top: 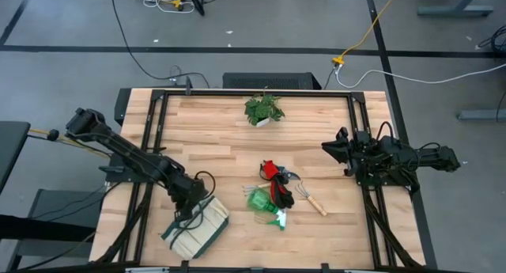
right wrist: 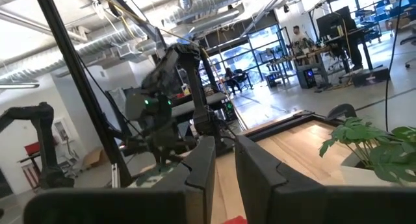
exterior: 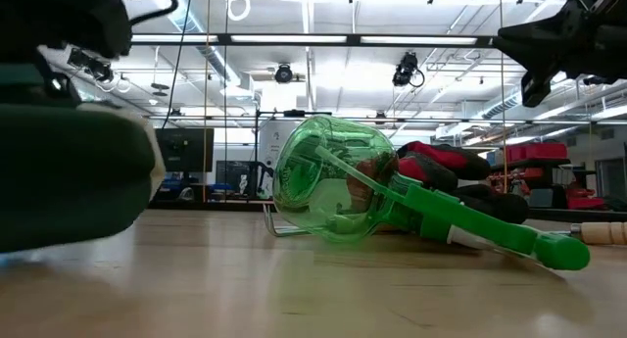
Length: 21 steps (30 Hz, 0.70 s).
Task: Pick & Place Garden tools in Gardening bag
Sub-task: Prepare the green gardening bag
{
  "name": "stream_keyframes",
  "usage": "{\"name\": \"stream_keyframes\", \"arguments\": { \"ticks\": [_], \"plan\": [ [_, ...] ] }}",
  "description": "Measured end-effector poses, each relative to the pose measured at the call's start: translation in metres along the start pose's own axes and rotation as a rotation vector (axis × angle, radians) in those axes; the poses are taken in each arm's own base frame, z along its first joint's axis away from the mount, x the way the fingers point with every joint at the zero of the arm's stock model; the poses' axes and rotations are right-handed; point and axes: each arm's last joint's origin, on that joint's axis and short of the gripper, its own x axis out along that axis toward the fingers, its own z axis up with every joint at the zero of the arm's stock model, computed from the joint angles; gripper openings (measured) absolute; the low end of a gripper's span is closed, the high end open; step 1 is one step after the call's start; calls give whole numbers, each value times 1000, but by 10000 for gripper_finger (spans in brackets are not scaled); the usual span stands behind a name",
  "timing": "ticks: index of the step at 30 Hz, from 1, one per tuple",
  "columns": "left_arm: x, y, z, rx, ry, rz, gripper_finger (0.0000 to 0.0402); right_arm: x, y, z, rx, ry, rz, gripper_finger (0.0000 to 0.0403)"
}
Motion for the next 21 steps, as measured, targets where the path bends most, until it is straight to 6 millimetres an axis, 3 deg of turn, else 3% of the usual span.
{"name": "stream_keyframes", "arguments": {
  "ticks": [15,21],
  "plan": [
    [-90,-12,12,8,-91,407,2,0,0,-1,-1,6,-9,62],
    [-107,-10,32,57,-109,491,2,0,0,-1,-1,6,-9,62]
  ]
}}
